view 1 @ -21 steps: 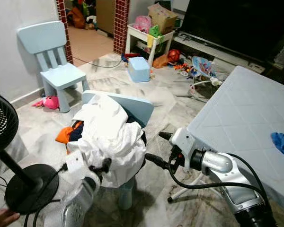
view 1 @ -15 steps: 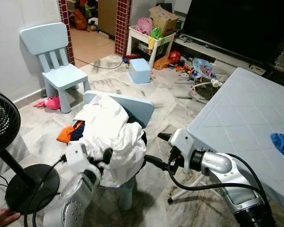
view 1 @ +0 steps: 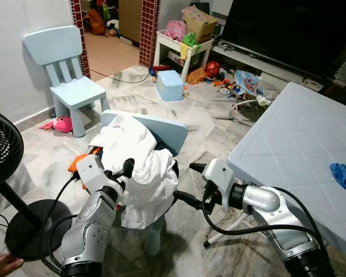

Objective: Hang hanger

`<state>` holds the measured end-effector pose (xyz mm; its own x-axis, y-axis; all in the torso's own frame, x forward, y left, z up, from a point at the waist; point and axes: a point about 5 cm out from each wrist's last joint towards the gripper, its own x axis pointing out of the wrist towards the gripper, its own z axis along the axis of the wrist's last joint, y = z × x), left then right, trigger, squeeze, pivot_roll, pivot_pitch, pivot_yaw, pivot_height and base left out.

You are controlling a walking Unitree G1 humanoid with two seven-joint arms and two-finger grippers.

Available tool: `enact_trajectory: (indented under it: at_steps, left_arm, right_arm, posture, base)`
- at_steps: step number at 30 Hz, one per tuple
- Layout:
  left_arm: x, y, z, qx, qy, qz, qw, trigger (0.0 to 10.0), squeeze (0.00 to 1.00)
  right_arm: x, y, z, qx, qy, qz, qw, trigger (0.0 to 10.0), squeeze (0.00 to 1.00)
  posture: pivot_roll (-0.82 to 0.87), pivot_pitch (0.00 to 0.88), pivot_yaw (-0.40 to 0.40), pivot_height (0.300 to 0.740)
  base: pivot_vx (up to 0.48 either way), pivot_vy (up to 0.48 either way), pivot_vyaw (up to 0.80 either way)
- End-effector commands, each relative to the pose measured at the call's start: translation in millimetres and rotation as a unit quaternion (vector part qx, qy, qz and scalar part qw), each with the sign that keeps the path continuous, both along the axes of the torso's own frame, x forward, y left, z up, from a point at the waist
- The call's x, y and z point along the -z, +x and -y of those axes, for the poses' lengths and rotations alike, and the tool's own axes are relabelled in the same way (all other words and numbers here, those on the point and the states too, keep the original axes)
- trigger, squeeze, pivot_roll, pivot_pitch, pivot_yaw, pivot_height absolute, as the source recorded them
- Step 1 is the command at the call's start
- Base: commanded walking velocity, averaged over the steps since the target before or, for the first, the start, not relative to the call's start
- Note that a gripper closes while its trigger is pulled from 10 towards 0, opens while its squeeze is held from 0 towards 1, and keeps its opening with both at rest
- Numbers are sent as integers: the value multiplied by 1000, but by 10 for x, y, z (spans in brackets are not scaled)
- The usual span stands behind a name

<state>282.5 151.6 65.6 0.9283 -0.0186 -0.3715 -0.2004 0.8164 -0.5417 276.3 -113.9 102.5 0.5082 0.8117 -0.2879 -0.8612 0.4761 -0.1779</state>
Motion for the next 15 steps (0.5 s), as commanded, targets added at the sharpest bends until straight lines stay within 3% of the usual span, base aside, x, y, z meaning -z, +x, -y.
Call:
enact_trajectory:
  at_steps: [1,5,15]
  left_arm:
    - [2,46,156,2,-24,-1,1000,10000,0]
    - [71,75,154,2,-22,-15,1000,10000,0]
    - [-16,176,213,16,-33,2,999,10000,0]
  right_arm:
    - [-22,4,28,2,-8,10,1000,10000,0]
    - [-25,12,26,1,-9,13,1000,10000,0]
    - [-10,1,14,-2,-11,13,1000,10000,0]
  posture:
    - [-74,0,-155,740]
    - [-77,0,-161,740]
    - [-75,0,-162,740]
  base:
    - [0,0,0]
    - [0,0,0]
    - [0,0,0]
